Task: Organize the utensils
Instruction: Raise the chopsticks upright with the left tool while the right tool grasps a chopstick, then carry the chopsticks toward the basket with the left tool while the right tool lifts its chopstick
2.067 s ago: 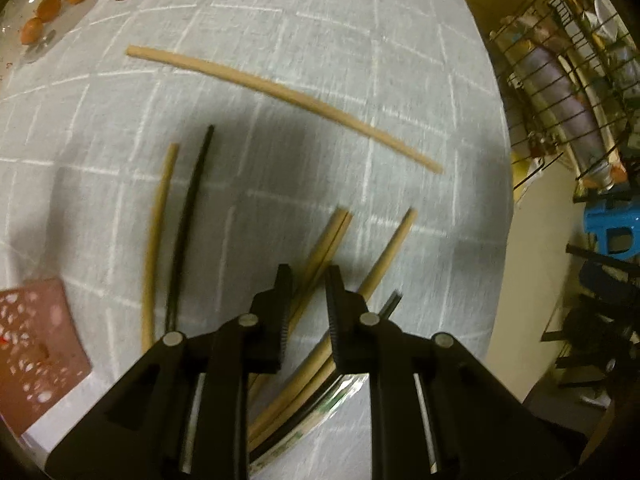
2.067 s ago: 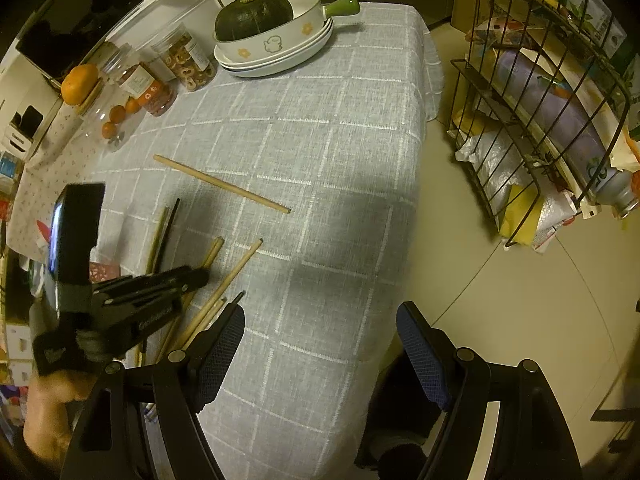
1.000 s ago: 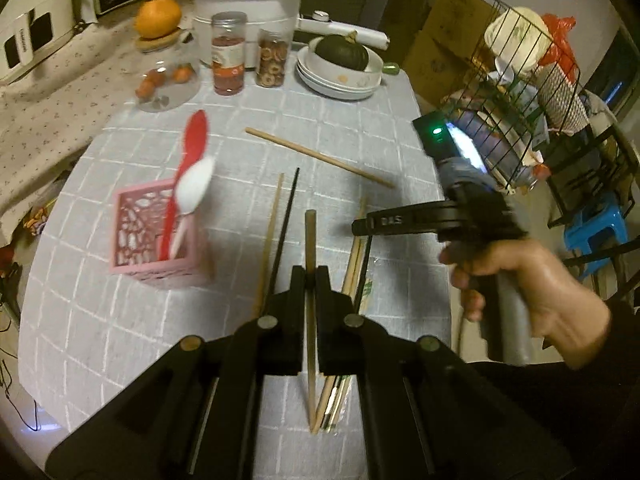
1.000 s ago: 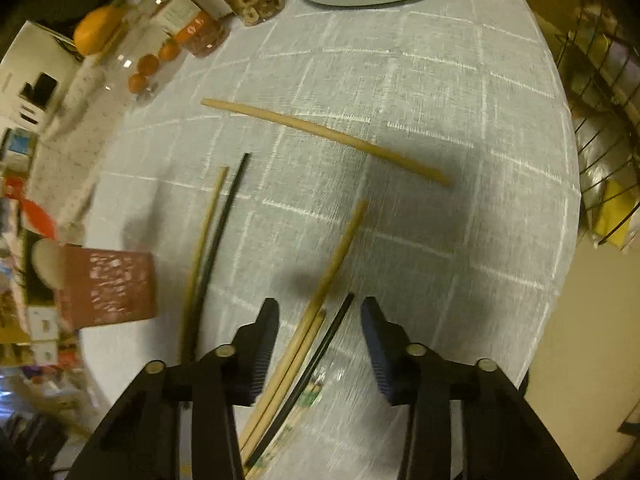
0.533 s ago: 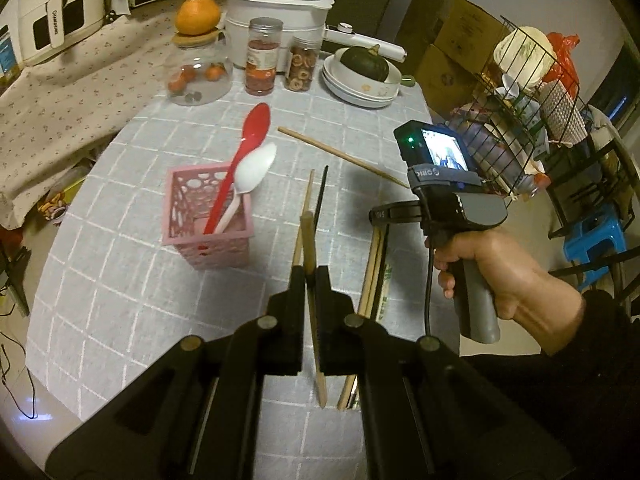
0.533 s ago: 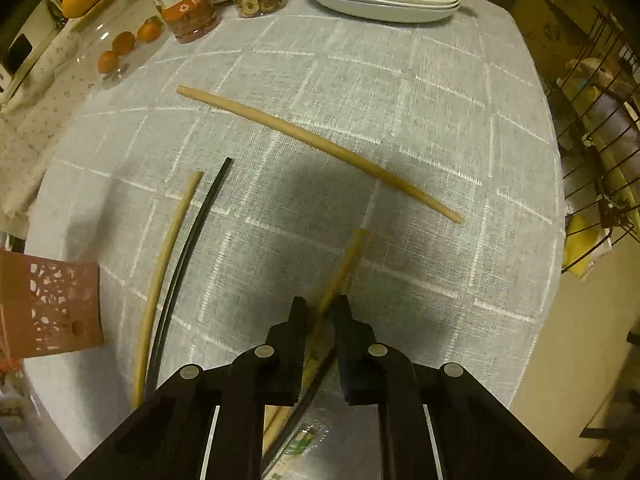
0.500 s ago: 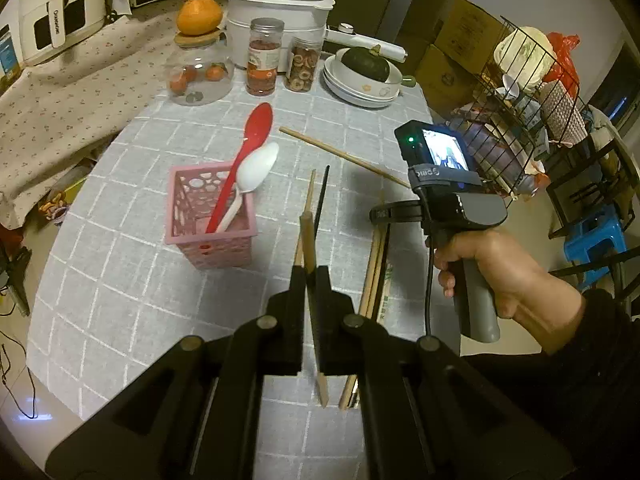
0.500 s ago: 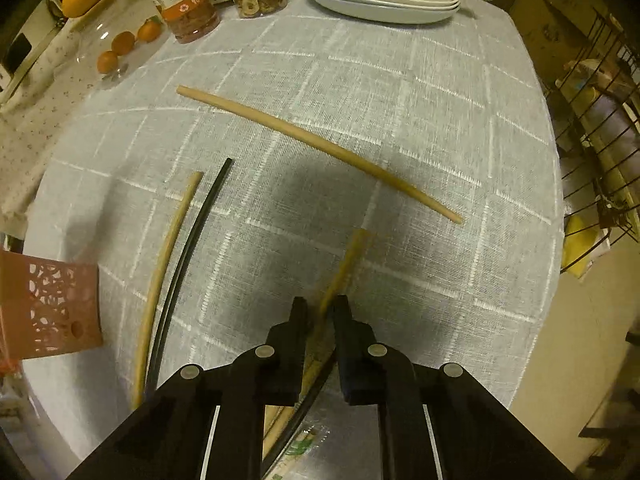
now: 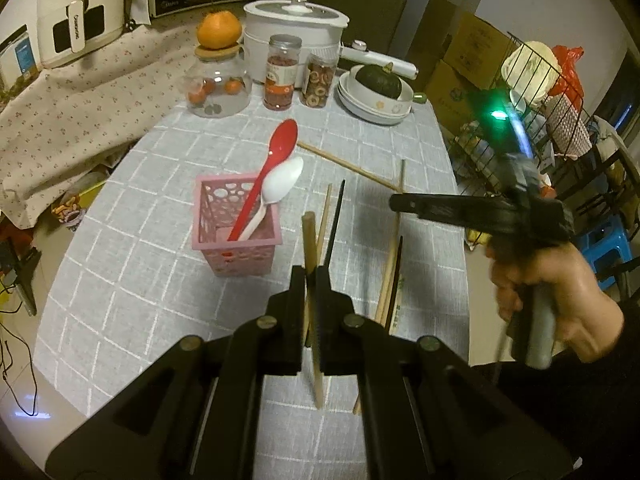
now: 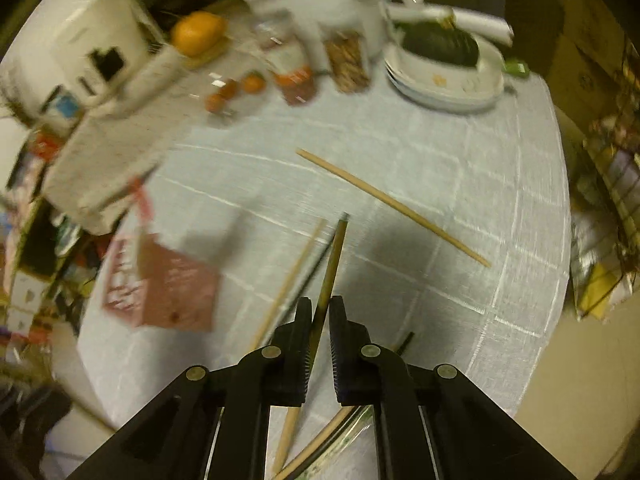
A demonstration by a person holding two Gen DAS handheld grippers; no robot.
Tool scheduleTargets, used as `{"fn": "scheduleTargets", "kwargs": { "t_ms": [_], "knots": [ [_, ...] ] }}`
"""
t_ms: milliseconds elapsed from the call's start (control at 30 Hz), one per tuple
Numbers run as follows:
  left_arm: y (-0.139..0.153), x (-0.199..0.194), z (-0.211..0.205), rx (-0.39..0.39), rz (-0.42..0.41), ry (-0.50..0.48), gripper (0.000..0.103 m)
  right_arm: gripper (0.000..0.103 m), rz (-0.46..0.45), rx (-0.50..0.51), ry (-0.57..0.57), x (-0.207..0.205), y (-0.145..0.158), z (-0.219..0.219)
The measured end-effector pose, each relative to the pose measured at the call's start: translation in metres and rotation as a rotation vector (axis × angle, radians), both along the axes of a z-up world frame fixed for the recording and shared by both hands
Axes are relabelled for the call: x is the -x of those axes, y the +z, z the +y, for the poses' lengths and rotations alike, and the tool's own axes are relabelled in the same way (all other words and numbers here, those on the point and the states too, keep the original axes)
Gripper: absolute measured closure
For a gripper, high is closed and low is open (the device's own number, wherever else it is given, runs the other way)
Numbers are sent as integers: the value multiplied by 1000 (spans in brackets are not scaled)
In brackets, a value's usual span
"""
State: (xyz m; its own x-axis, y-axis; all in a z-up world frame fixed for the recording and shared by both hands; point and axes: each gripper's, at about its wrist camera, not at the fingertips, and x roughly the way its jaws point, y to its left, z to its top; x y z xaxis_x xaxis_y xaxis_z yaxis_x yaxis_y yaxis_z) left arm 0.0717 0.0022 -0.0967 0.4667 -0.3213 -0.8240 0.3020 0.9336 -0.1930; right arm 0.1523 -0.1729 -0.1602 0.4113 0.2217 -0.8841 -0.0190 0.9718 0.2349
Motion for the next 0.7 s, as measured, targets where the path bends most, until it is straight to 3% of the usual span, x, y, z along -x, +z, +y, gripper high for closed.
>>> {"fn": "scheduleTargets", "kwargs": {
  "t_ms": [400, 600, 633, 667, 700],
  "knots": [
    [28, 24, 6, 55, -121, 1, 98, 97, -223, -3, 128, 84, 62, 11],
    [12, 23, -6, 28, -59, -61, 98, 97, -265, -24, 132, 97, 80, 1],
    [7, 21, -10, 14, -41, -80, 95, 97, -273, -29, 135, 97, 84, 0],
    [0, 19, -13, 7, -19, -90, 85, 97, -280, -33, 135, 98, 87, -1],
    [-5, 17, -15, 7, 0, -92, 66, 97, -286, -37, 132, 99, 90, -2]
  ]
}}
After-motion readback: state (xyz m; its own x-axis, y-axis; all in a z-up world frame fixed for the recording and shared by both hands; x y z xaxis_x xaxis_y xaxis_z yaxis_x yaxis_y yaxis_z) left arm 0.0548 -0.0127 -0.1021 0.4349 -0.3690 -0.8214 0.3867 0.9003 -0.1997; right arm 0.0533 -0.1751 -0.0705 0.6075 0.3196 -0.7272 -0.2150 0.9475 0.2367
